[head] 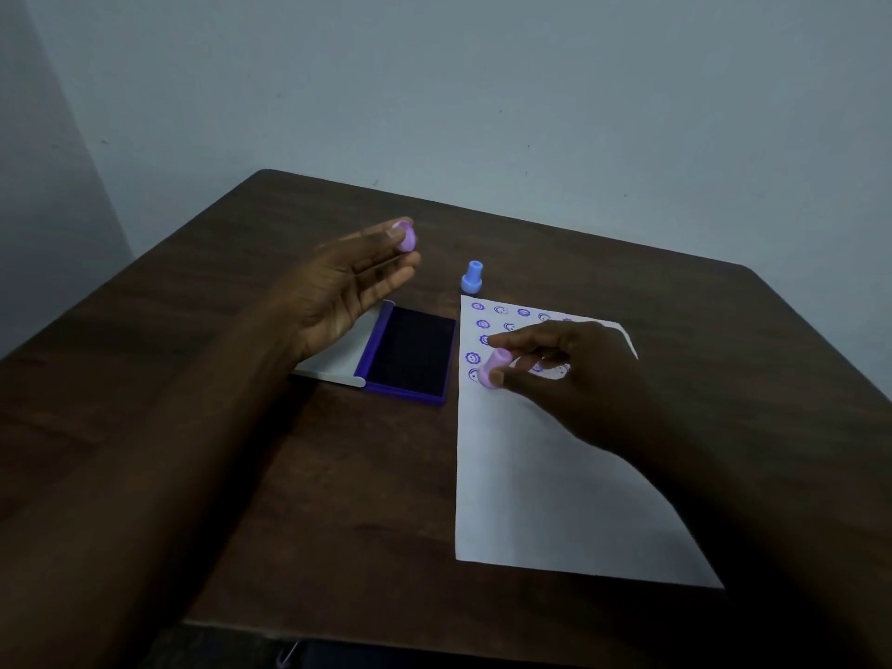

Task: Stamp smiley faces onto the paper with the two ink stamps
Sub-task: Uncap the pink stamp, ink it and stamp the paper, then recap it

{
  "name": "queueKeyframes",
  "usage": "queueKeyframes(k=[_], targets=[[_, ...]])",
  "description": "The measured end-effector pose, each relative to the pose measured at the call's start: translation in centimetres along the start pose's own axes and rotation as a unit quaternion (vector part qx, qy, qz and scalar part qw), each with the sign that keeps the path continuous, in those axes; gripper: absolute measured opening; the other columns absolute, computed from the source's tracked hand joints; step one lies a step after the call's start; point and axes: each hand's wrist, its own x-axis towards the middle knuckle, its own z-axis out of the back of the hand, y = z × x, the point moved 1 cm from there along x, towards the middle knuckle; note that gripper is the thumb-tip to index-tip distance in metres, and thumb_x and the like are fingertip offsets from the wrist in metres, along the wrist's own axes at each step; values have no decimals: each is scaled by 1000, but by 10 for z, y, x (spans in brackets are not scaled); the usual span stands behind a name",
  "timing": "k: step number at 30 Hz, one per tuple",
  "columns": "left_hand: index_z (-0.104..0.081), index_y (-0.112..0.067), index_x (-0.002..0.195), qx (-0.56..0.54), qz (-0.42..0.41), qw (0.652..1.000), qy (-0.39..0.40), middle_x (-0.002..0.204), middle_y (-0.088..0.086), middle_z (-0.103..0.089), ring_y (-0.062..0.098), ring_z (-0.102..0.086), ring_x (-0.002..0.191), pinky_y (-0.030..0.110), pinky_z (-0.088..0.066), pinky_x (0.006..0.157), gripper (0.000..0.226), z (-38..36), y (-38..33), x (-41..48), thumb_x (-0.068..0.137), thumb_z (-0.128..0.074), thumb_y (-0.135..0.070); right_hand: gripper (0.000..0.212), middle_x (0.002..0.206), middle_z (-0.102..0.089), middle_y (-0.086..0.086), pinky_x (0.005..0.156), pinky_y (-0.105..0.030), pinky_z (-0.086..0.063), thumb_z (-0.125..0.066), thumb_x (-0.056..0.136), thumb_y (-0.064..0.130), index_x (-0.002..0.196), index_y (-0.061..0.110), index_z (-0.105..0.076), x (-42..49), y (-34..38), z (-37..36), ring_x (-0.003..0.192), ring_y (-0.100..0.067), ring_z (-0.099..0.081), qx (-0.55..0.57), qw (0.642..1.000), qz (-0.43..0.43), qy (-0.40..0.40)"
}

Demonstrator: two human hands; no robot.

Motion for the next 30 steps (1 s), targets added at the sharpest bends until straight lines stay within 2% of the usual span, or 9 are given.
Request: queueKeyframes(k=[2, 6, 10, 16, 19, 22, 25, 28, 30], targets=[[-66, -12, 112, -1, 2, 1000, 1, 96, 5, -76, 11, -74, 83, 18, -59, 69, 31, 1, 0, 0, 80, -66, -13, 29, 87, -71, 22, 70, -5, -45, -77, 76, 40, 105, 36, -73, -1, 2, -4, 85, 3, -63, -16, 1000, 7, 6], [-67, -12, 109, -2, 5, 1000, 2, 95, 6, -76, 11, -74, 84, 18, -58, 70, 24, 1, 0, 0, 85, -63, -11, 31, 92, -73, 16, 76, -7, -44, -76, 78, 39, 108, 35, -73, -4, 1, -9, 87, 1, -63, -22, 1000, 18, 1], [-68, -12, 107, -4, 8, 1000, 3, 92, 6, -77, 11, -74, 82, 18, -58, 69, 21, 0, 0, -1, 88, -60, -9, 32, 89, -70, 16, 72, 1, -39, -76, 78, 39, 109, 35, -72, -5, 0, -9, 84, 5, -61, -22, 1000, 17, 2], [-67, -12, 110, -5, 5, 1000, 3, 93, 6, -77, 11, -74, 81, 18, -58, 69, 23, -1, 0, -1, 88, -60, -9, 32, 94, -74, 9, 72, 4, -35, -77, 79, 34, 111, 31, -72, -6, 0, -13, 78, 7, -58, -33, 999, 28, 7], [-66, -12, 111, -7, 7, 1000, 6, 95, 6, -76, 11, -74, 82, 18, -58, 69, 25, 0, 0, -1, 88, -61, -9, 30, 93, -73, 11, 74, 4, -34, -76, 79, 34, 109, 30, -73, -6, 0, -14, 75, 12, -57, -44, 998, 42, 4], [-67, -12, 110, -7, 8, 1000, 4, 93, 6, -76, 11, -74, 81, 18, -58, 68, 23, 0, 1, 0, 89, -59, -8, 31, 91, -66, 16, 74, 6, -32, -74, 81, 36, 111, 29, -73, -6, 2, -16, 72, 8, -55, -59, 997, 40, 11], [-67, -12, 109, -7, 10, 1000, 5, 93, 6, -77, 11, -74, 81, 18, -58, 67, 24, 0, 1, 1, 86, -62, -9, 30, 94, -72, 10, 73, -2, -38, -75, 81, 33, 110, 25, -74, -7, 4, -19, 78, -3, -61, -80, 995, 63, -6], [-67, -12, 111, -5, 12, 1000, 5, 95, 6, -77, 12, -74, 83, 18, -58, 68, 27, 1, 1, 3, 84, -63, -10, 30, 94, -75, 5, 75, -22, -52, -74, 81, 32, 110, 24, -74, -11, 4, -23, 79, -8, -64, -89, 993, 72, -26], [-67, -12, 111, -1, 13, 1000, 3, 96, 6, -76, 12, -74, 84, 18, -58, 69, 25, 1, 1, 3, 87, -62, -9, 32, 98, -74, 5, 76, -25, -52, -72, 82, 33, 113, 24, -72, -12, 5, -25, 83, -8, -63, -102, 992, 70, -31]])
